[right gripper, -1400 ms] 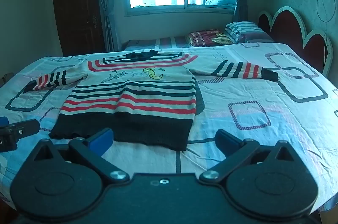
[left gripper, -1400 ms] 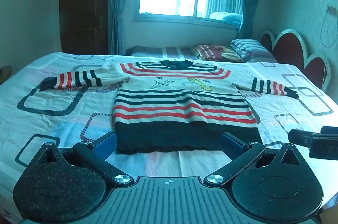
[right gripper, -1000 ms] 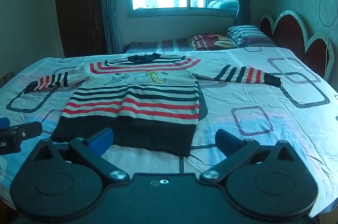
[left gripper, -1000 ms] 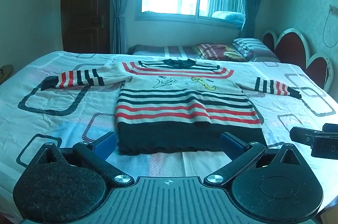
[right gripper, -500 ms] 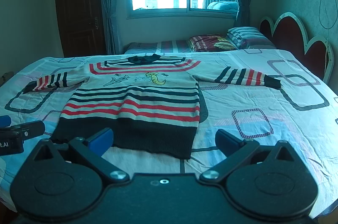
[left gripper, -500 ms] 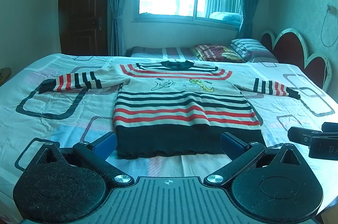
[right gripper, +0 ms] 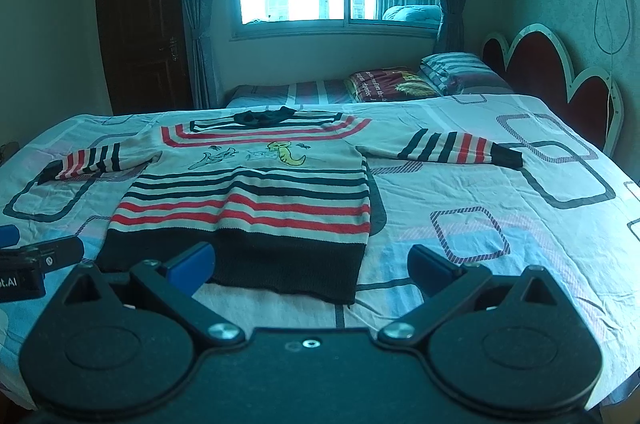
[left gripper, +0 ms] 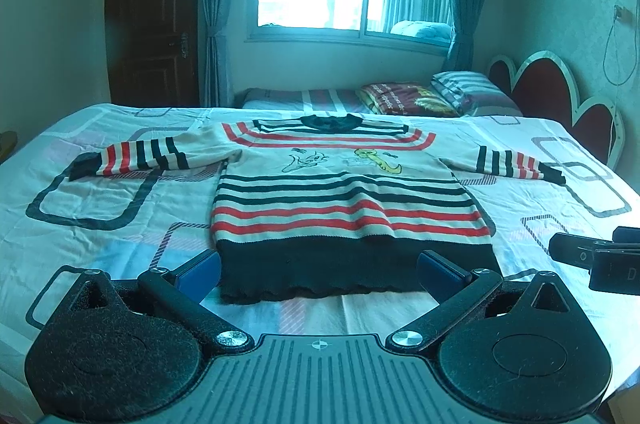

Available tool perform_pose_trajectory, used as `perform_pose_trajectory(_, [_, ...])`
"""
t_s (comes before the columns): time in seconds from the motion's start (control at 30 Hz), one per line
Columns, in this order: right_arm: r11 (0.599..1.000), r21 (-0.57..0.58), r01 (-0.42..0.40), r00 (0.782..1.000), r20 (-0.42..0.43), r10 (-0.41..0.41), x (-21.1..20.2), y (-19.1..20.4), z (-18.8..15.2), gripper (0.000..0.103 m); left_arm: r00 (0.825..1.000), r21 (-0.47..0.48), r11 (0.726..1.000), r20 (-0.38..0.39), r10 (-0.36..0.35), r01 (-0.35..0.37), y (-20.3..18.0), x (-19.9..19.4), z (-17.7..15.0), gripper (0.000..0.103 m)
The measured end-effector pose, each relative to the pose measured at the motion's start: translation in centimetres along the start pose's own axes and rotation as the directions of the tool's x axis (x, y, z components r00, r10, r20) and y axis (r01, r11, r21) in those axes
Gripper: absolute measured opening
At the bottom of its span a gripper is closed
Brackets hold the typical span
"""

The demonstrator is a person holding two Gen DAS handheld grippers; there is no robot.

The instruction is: Fold small clothes

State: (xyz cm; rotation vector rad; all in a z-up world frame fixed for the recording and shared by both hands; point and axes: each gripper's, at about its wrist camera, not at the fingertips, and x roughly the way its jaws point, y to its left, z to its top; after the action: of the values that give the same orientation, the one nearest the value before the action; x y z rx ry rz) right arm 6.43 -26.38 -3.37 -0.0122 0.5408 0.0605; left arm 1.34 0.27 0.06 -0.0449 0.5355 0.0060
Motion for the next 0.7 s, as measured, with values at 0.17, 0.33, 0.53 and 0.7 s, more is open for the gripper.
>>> perform_pose_trajectory(0.17, [1.000,0.000,0.000,1.000,0.001,0.000,-0.05,0.04,-0.03,0.102,1.000,0.001,1.000,0.000,0.000,0.000,0.01,0.00,0.00,0.103])
perform_pose_trajectory(0.33, [1.000,0.000,0.000,1.000,0.001,0.000,-0.05,0.05,-0.01,0.102,1.000,-0.001,1.000,0.001,0.001,-0.001,0.20,0.07,0.02,0.103])
perform_pose_trajectory(0.53, [1.000,-0.003,-0.001,1.000,0.003,0.001,-0.17,0.49,0.05,0.102,1.000,-0.004,1.000,0.000,0.003,-0.003,0.45,0.08,-0.03,0.103])
perform_pose_trajectory(0.7, [1.000,-0.004,-0.005,1.000,0.006,0.005,-0.20,0.72,0.23,0.102,1.000,-0.005,1.000,-0.001,0.005,-0.005,0.57,0.09,-0.06,0.103])
